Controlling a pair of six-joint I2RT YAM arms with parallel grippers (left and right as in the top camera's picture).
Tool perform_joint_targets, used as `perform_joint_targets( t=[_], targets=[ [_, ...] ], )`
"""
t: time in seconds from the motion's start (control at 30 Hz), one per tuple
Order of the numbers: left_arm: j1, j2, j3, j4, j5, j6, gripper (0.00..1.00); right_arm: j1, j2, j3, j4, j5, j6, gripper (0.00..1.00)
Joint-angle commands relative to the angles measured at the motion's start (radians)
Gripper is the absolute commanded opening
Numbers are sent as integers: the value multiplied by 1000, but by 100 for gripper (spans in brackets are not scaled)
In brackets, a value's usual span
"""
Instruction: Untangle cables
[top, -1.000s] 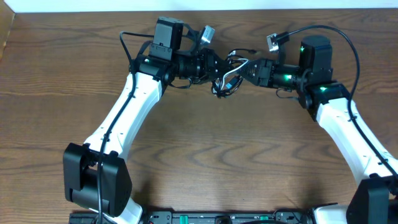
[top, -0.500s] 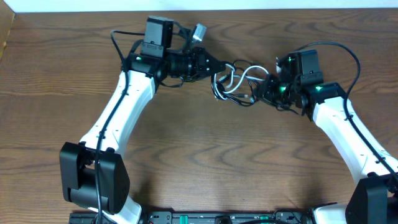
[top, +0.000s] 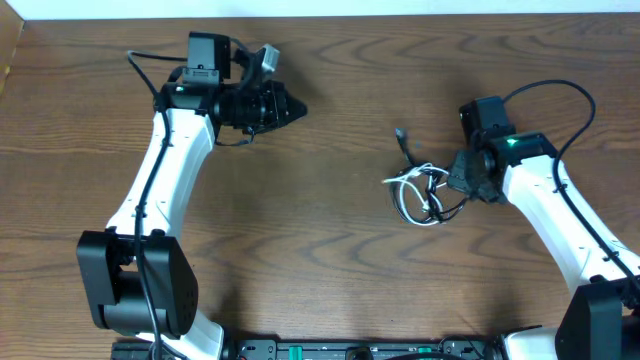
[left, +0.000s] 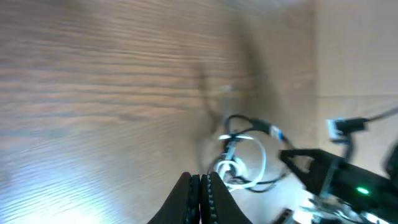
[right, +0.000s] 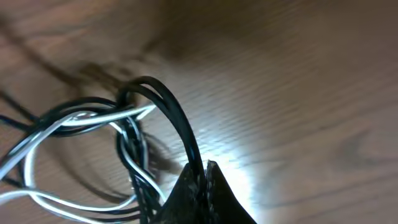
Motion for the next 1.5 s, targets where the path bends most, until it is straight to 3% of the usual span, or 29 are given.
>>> perform_joint_targets(
  t=[0.0, 0.13, 0.2, 0.27, 0.33, 0.43, 0.53, 0.67, 0.73, 0.83, 0.93, 1.13, 1.37, 1.4, 1.43, 1.47],
  targets=[
    [-5, -13, 10, -34, -140, 56, 7, -16, 7, -5, -2, 59, 17, 1],
    [-21, -13, -7, -43, -140, 62, 8, -14, 5, -4, 72, -195, -102, 4],
    [-43, -13, -17, -52, -139, 62, 7, -14, -2, -1, 136, -377, -148, 12],
    [-62, -13, -18, -59, -140, 66, 8, -14, -5, 8, 186, -492, -161, 41],
    [-77, -13, -18, -60, -140, 74, 7, -14, -5, 10, 237, -592, -166, 62],
    [-108, -13, -18, -59, -139, 82, 7, -14, -5, 13, 316, -746, -209, 80],
    [-142, -13, -18, -59, -140, 100, 7, -17, -7, 44, 344, -796, -226, 88],
    [-204, -13, -18, -55, -140, 99, 9, -82, -18, 150, 209, -546, -121, 89],
    [-245, -11, -18, -39, -140, 99, 22, -151, -20, 198, 127, -436, -94, 89],
    [-320, 6, -18, 14, -140, 94, 38, -246, -19, 204, 88, -428, -97, 89],
    [-382, 52, -18, 80, -141, 40, 47, -315, -19, 203, 40, -428, -136, 89],
    [-512, 215, -18, 227, -183, 15, 55, -341, -19, 200, -20, -409, -196, 90],
    [-585, 288, -18, 306, -192, 15, 52, -339, -19, 174, -23, -406, -200, 90],
    [-585, 288, -18, 310, -192, 15, 42, -339, -19, 172, -22, -406, -200, 90],
    [-583, 288, -18, 319, -192, 16, 19, -338, -19, 167, -23, -406, -201, 90],
    [-578, 288, -18, 323, -192, 16, 8, -335, -19, 164, -22, -409, -210, 90]
  ],
)
